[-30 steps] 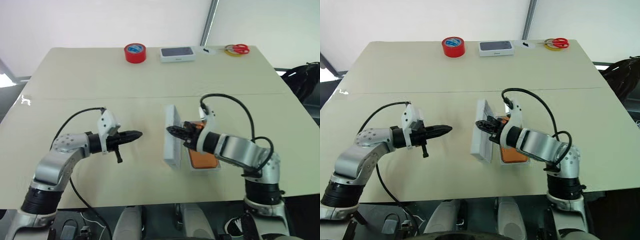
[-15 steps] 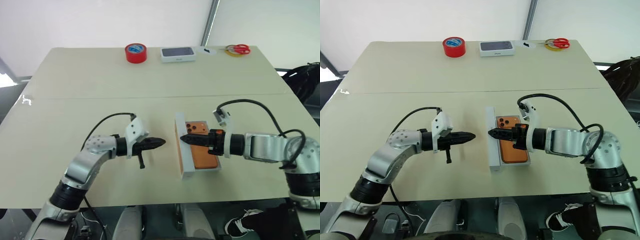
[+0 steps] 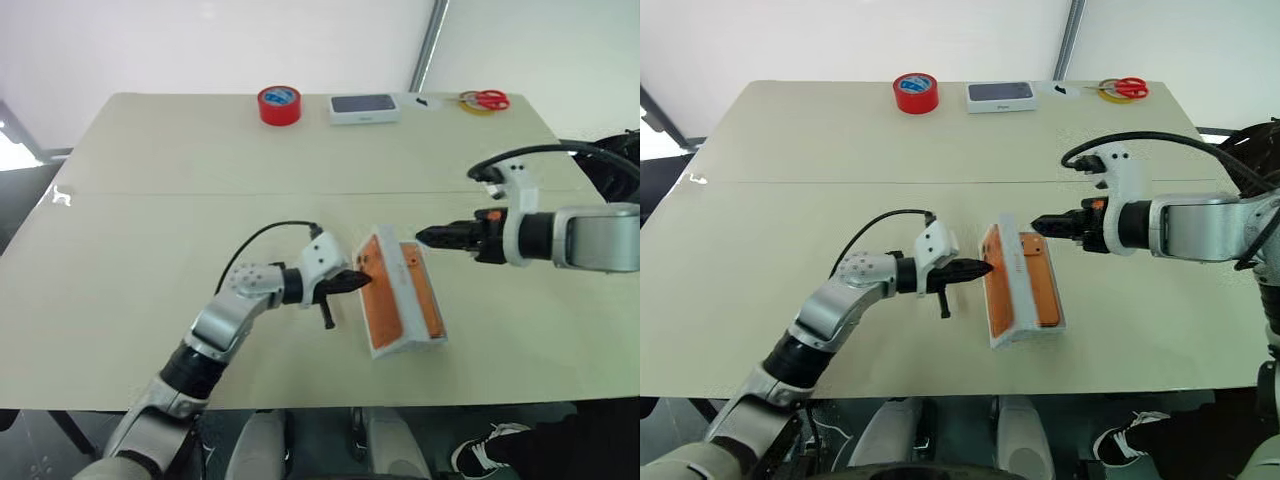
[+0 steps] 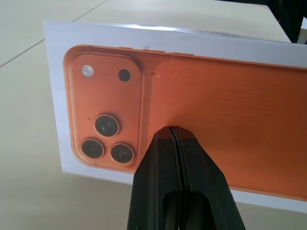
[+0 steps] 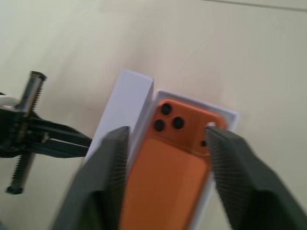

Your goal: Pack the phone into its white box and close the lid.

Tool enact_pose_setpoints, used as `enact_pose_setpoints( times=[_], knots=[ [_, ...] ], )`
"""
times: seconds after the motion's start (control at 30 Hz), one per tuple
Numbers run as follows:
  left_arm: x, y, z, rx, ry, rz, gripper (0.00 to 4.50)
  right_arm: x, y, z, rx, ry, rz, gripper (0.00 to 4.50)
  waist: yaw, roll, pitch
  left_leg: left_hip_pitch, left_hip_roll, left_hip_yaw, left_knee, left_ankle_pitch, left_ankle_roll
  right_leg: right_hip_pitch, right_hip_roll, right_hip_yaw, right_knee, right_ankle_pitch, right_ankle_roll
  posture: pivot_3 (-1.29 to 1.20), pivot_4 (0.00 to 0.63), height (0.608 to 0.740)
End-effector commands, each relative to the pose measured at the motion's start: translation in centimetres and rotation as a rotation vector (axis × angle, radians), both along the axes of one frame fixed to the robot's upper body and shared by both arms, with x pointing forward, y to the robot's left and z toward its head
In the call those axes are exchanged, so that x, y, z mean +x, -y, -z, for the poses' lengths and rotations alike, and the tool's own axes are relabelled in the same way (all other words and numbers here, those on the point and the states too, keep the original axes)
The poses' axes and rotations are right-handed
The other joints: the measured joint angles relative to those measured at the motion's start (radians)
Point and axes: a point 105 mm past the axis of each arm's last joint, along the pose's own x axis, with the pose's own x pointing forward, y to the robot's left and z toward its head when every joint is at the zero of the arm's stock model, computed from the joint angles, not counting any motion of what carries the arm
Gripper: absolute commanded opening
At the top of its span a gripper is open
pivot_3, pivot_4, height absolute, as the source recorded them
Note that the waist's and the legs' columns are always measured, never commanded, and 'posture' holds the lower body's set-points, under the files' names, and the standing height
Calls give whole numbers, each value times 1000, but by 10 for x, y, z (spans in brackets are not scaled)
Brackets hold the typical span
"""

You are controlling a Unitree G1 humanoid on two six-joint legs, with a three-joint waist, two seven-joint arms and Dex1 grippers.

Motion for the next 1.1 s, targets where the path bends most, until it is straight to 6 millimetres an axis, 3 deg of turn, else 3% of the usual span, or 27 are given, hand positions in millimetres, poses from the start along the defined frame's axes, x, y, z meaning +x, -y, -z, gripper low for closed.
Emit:
enact_pose_setpoints(
  times=[0.03,0.07,0.23,0.4,0.53,0.67,0.8,1.1],
  knots=[
    [4,10,-8,-9,51,-10,0,1,8,-10,-71,78,-5,421,0,0,0,-1,0,0,0,0,0,-1,0,0,0,0,0,0,150,740],
    [5,12,-8,-10,51,-17,0,1,10,-9,-92,85,-6,36,0,0,0,-1,0,0,0,0,0,-1,0,0,0,1,1,0,150,740],
    [9,10,-11,-28,48,-46,0,1,14,-2,-234,163,-43,36,0,0,0,-1,0,0,0,0,1,-1,0,0,0,1,2,0,150,740],
    [11,-17,-24,-50,48,-85,0,-7,18,25,-432,196,-152,36,-1,0,0,-1,0,-1,0,0,1,-1,0,-1,0,0,0,0,150,740],
    [-7,-38,-22,-4,-3,-17,0,-16,19,46,-490,172,-245,36,-4,0,0,0,0,0,0,0,1,-2,0,0,1,0,0,0,150,740],
    [-28,-47,-7,99,-56,64,0,-20,17,56,-493,160,-290,36,-2,0,0,0,0,0,0,0,1,-2,0,0,1,0,0,0,150,740],
    [-30,-42,11,185,-103,67,0,-22,17,64,-497,141,-310,36,2,0,0,0,0,0,1,0,1,-1,0,0,1,-1,1,0,150,740],
    [-26,-9,19,190,-91,100,0,-30,7,72,-483,127,-358,36,-2,0,0,0,-1,-1,1,0,1,0,0,0,1,0,0,0,150,740]
  ],
)
